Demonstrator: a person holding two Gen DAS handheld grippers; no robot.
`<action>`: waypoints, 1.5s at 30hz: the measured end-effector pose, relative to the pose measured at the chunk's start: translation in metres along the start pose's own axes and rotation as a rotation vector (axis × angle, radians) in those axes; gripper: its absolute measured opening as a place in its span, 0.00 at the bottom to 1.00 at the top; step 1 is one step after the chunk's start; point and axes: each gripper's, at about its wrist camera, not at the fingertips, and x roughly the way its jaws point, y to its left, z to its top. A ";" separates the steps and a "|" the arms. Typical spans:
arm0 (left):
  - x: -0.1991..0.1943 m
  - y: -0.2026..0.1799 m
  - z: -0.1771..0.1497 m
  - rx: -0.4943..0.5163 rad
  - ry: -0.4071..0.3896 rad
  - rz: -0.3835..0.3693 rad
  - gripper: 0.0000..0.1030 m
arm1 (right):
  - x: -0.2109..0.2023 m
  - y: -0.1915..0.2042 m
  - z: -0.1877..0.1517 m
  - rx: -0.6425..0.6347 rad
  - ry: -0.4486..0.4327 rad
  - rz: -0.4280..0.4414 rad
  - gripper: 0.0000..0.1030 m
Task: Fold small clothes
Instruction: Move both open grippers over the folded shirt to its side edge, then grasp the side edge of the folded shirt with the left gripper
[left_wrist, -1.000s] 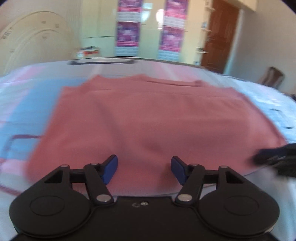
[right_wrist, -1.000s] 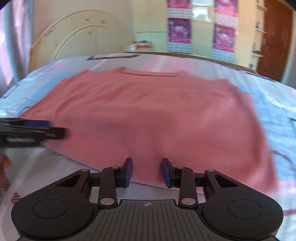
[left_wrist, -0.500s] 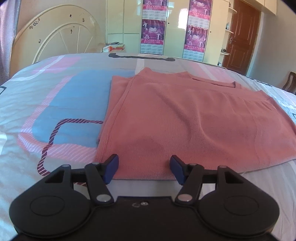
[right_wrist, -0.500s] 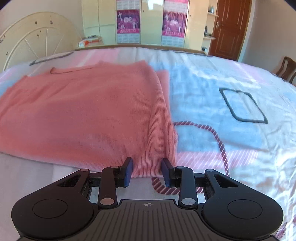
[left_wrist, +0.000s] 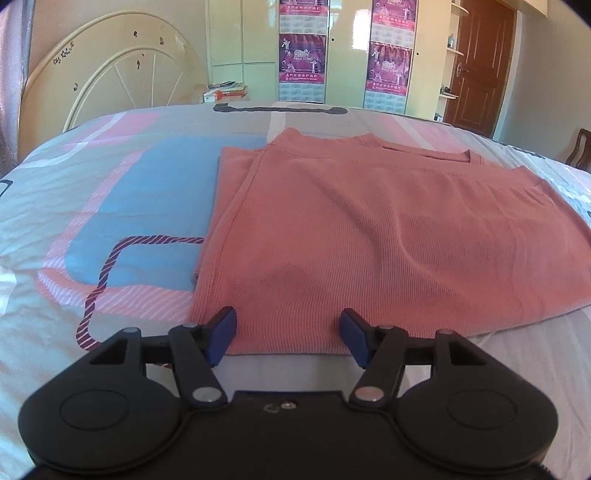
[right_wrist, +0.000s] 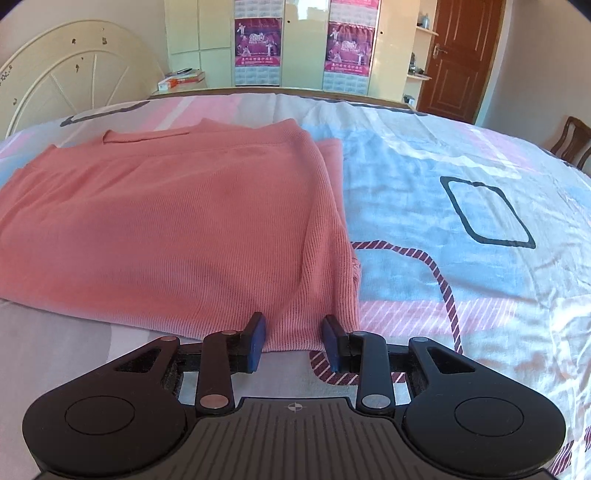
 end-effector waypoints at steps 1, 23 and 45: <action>0.000 0.000 0.000 0.003 0.000 0.001 0.60 | 0.001 0.000 0.000 -0.002 0.000 -0.001 0.32; -0.017 0.052 -0.046 -0.702 -0.020 -0.281 0.43 | -0.051 0.029 0.018 0.031 -0.161 0.241 0.09; 0.034 0.076 -0.027 -0.898 -0.274 -0.372 0.09 | 0.051 0.162 0.094 -0.089 -0.121 0.366 0.09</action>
